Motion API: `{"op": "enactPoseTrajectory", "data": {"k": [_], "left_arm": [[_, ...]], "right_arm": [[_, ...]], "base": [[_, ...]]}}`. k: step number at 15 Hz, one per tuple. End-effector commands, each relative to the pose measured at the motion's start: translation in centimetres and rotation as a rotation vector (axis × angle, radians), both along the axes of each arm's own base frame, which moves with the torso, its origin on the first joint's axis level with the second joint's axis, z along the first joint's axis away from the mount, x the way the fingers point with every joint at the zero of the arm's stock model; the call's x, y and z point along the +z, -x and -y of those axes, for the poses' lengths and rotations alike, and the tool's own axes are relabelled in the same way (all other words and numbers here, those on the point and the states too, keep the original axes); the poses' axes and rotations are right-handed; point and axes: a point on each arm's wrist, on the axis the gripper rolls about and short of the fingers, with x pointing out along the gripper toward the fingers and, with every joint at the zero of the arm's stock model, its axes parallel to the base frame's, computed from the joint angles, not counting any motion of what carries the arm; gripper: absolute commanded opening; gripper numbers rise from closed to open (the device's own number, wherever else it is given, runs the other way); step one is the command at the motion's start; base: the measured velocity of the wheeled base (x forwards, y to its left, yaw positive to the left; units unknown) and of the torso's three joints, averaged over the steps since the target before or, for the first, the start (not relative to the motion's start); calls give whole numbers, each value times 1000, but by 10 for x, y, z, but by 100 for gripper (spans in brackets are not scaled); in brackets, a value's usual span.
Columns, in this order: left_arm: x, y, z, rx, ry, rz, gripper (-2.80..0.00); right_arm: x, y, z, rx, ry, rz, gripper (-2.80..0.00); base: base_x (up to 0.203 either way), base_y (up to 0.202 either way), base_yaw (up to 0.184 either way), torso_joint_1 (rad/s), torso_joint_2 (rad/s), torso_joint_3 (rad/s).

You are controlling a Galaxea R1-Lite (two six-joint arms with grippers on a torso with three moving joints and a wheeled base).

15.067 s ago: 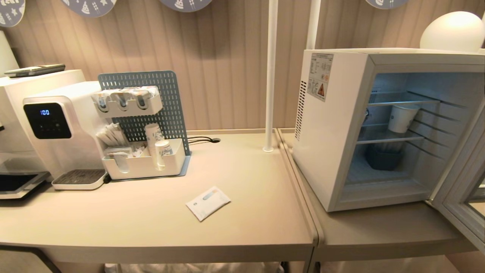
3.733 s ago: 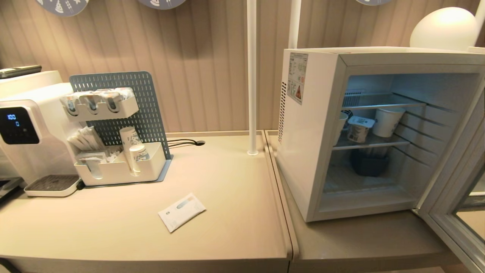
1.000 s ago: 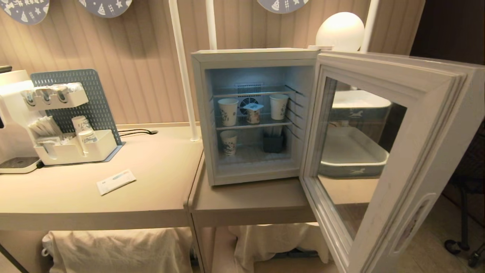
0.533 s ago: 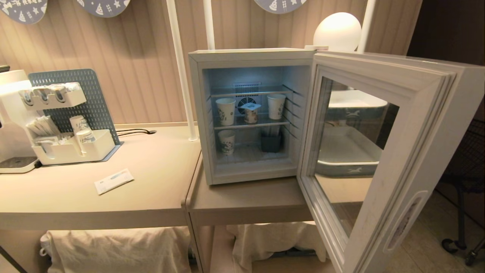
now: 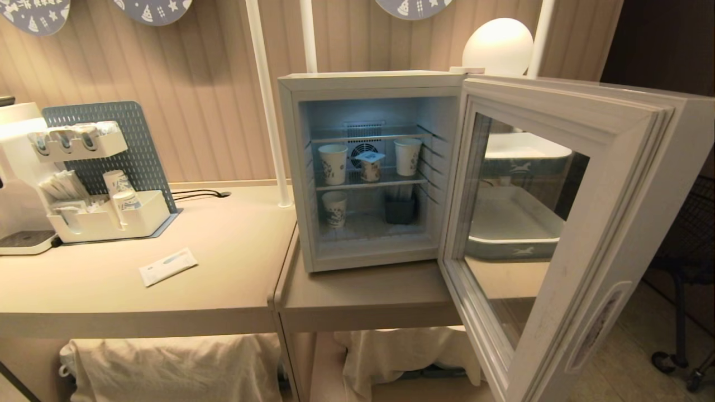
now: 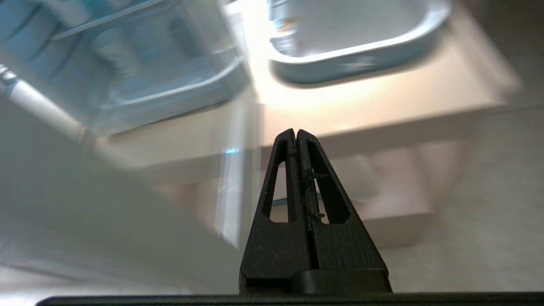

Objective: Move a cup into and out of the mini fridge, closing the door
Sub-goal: Close the freezer door

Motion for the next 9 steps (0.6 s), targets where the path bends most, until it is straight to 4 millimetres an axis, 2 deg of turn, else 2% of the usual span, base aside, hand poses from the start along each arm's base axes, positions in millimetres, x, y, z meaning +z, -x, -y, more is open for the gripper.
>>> {"op": "enactPoseTrajectory", "data": {"k": [1,3,6,9], "left_arm": [[0,0,0,1,1,-1,-280],[0,0,0,1,0,-1,-280],[0,0,0,1,2,-1,-280],[0,0,0,1,2,-1,-280]], "right_arm": [[-30,-75,11,131,-92,-154,-280],[-37,-99,20,404,-182,-101,-280],[-42,-116,27,742,-246,-7,-280],[-49,-129,22,819,-268,-16,-280]], "base": [[0,0,0,0,0,0],[0,0,0,0,0,0],[0,0,0,0,0,0],[0,0,0,0,0,0]]}}
